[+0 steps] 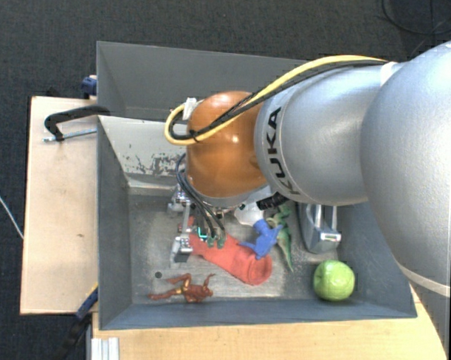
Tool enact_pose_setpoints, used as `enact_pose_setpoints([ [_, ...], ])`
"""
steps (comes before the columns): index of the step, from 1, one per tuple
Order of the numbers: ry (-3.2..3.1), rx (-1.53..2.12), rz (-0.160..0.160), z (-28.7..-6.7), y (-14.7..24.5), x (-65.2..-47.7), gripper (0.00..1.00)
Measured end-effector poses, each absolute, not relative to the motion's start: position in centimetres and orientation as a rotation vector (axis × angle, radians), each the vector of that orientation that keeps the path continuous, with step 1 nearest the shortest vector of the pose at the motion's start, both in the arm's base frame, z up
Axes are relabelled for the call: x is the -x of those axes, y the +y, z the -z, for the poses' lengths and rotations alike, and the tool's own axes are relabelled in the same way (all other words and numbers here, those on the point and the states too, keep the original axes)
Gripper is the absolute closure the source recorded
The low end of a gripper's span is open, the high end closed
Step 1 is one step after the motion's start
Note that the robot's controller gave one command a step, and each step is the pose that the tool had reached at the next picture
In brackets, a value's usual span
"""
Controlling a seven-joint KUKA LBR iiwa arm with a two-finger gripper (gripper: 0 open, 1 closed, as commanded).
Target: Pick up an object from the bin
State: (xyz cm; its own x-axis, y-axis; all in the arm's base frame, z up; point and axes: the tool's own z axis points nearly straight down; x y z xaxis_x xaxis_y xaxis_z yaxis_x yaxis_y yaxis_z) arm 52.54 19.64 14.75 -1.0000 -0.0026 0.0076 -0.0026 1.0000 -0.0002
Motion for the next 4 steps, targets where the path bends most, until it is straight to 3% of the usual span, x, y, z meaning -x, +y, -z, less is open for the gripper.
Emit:
enact_pose_setpoints([
  [1, -3.142, 0.000, 0.002, -15.2, 19.6, -52.8, 0.00],
  [2, -3.144, 0.111, 0.005, -9.2, 13.6, -53.9, 0.00],
  [3, -3.142, 0.077, 0.001, -9.3, 11.7, -52.2, 0.00],
  [4, -3.141, 0.170, 0.003, -10.4, 10.5, -52.0, 0.00],
])
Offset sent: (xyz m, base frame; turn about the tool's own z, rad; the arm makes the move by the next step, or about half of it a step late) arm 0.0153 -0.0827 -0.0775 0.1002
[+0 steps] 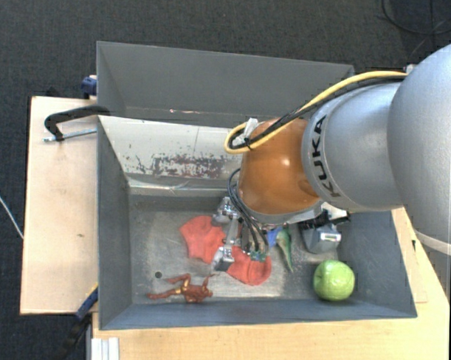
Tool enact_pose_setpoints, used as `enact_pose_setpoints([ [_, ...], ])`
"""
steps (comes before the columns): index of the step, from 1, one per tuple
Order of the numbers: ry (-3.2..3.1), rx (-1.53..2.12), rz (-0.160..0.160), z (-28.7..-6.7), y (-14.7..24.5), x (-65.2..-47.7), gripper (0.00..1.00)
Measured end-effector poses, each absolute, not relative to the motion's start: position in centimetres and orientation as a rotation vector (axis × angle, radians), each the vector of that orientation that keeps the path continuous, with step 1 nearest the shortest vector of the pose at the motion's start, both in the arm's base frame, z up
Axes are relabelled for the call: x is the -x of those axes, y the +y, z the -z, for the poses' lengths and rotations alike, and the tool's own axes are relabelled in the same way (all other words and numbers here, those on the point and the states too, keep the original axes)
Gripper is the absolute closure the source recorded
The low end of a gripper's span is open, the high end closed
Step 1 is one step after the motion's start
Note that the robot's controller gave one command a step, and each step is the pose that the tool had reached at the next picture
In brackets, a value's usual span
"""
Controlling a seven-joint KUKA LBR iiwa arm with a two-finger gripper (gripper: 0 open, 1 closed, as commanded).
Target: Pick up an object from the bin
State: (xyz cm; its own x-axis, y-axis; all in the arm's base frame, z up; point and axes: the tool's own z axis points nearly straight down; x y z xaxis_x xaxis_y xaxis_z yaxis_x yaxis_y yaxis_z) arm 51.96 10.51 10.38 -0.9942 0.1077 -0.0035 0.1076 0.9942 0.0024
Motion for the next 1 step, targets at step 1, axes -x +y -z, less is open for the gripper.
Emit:
enact_pose_setpoints([
  [1, 3.119, -0.349, -0.004, -7.27, 10.52, -51.76, 0.00],
])
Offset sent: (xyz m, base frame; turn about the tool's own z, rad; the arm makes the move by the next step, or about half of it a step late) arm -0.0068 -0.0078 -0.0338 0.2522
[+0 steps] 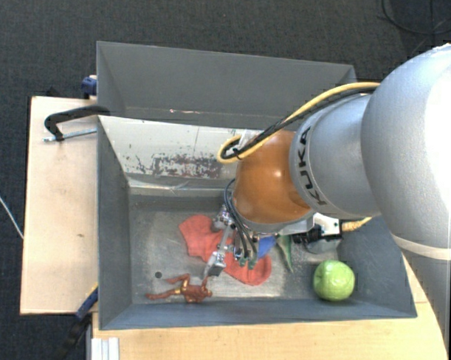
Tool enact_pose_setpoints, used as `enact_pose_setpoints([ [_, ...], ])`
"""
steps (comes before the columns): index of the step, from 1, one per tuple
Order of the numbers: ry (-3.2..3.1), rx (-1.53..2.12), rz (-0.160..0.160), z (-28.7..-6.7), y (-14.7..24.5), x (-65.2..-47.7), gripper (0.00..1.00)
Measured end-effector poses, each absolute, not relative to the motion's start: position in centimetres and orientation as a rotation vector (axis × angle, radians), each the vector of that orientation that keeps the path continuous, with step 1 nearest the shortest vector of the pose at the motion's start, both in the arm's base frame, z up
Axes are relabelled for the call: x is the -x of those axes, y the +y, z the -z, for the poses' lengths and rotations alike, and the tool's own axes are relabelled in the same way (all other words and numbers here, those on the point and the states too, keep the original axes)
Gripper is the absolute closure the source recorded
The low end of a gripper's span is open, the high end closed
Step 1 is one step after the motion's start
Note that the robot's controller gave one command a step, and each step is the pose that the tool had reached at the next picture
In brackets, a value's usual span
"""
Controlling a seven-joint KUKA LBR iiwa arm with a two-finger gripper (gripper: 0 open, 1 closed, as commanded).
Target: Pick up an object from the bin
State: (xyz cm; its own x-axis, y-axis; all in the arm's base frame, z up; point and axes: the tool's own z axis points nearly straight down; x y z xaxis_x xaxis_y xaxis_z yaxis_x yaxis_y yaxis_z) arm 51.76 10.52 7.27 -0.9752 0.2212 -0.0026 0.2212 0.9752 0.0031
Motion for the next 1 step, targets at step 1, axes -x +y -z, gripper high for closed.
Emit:
enact_pose_setpoints([
  [1, 3.088, -0.557, -0.012, -7.50, 10.14, -51.55, 1.00],
])
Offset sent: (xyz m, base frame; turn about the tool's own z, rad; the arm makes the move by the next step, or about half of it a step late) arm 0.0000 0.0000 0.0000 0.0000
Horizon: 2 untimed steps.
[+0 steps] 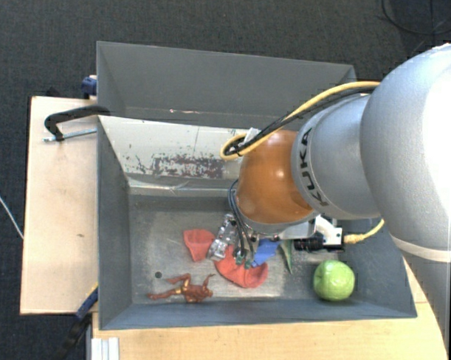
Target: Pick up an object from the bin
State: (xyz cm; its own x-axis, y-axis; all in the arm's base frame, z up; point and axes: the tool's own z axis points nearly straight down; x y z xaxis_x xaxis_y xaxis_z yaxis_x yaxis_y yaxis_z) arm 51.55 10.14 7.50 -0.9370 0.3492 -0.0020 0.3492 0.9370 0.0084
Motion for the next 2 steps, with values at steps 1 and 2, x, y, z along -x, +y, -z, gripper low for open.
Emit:
enact_pose_setpoints([
  [1, 3.088, -0.557, -0.012, -7.50, 10.14, -51.55, 1.00],
  [2, 3.090, -0.557, -0.009, -7.82, 10.11, -51.44, 1.00],
])
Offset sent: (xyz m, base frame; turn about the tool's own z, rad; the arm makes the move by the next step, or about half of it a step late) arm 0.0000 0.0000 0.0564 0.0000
